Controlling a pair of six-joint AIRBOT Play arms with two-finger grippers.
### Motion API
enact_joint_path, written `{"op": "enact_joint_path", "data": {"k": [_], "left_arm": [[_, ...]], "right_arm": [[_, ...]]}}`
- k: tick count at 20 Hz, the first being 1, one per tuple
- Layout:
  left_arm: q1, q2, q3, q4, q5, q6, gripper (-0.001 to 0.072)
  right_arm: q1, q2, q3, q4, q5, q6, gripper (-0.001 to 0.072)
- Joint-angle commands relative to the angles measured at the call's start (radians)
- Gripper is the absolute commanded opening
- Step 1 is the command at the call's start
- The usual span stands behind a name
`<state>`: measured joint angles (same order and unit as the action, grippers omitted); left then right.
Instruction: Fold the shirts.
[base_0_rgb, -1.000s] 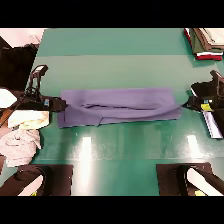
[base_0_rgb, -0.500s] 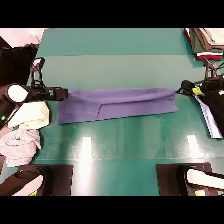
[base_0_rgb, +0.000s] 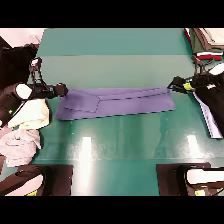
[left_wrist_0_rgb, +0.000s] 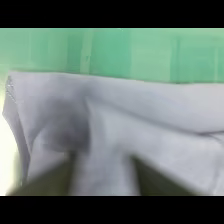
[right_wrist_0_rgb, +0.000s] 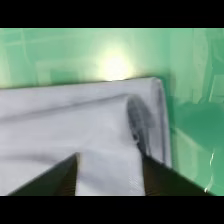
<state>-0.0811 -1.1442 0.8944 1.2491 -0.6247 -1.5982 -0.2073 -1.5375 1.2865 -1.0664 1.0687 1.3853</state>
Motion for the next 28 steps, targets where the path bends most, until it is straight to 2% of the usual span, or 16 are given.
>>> {"op": "enact_joint_path", "data": {"k": [1, 5, 6, 7, 8, 11, 17, 20, 21, 22, 23, 24, 25, 26, 28], "left_arm": [[0.001, -0.01, 0.002, -0.016, -0.004, -0.003, 0.0542], [0.001, -0.01, 0.043, -0.036, -0.176, 0.001, 0.0532], [0.0, -0.01, 0.047, -0.048, -0.209, 0.002, 0.0325], [0.0, -0.01, 0.049, -0.06, -0.229, 0.011, 0.0066], [0.0, -0.01, 0.049, -0.076, -0.243, 0.028, 0.0032], [0.0, -0.01, 0.049, -0.111, -0.275, 0.035, 0.0031], [0.0, -0.01, 0.048, -0.12, -0.288, 0.035, 0.0032], [0.0, -0.01, 0.048, -0.124, -0.289, 0.035, 0.0032], [0.0, -0.01, 0.048, -0.129, -0.29, 0.035, 0.0032], [0.0, -0.01, 0.048, -0.131, -0.289, 0.035, 0.0032], [0.0, -0.01, 0.049, -0.132, -0.289, 0.034, 0.0031], [0.0, -0.01, 0.048, -0.133, -0.289, 0.034, 0.0032], [0.0, -0.01, 0.049, -0.139, -0.291, 0.035, 0.0022], [0.0, -0.01, 0.048, -0.154, -0.29, 0.035, 0.0024], [-0.006, -0.01, 0.049, -0.216, -0.276, 0.038, 0.0023]], "right_arm": [[0.011, -0.028, 0.054, -0.001, 0.021, 0.001, 0.0469], [-0.079, -0.032, 0.136, 0.002, 0.237, -0.089, 0.0469], [-0.11, -0.043, 0.142, 0.002, 0.28, -0.098, 0.0469], [-0.142, -0.061, 0.143, 0.003, 0.315, -0.105, 0.0469], [-0.169, -0.089, 0.143, 0.004, 0.357, -0.108, 0.0469], [-0.22, -0.185, 0.143, 0.09, 0.437, -0.171, 0.0466], [-0.22, -0.314, 0.143, 0.244, 0.426, -0.209, 0.0451], [-0.185, -0.341, 0.143, 0.264, 0.412, -0.224, 0.045], [-0.171, -0.347, 0.143, 0.264, 0.404, -0.226, 0.0418], [-0.159, -0.351, 0.143, 0.264, 0.391, -0.229, 0.0336], [-0.146, -0.351, 0.143, 0.264, 0.377, -0.248, 0.0302], [-0.136, -0.349, 0.143, 0.267, 0.372, -0.268, 0.0193], [-0.127, -0.349, 0.143, 0.29, 0.379, -0.303, 0.0051], [-0.127, -0.349, 0.143, 0.315, 0.384, -0.329, 0.0018], [-0.127, -0.335, 0.143, 0.378, 0.392, -0.348, 0.0014]]}}
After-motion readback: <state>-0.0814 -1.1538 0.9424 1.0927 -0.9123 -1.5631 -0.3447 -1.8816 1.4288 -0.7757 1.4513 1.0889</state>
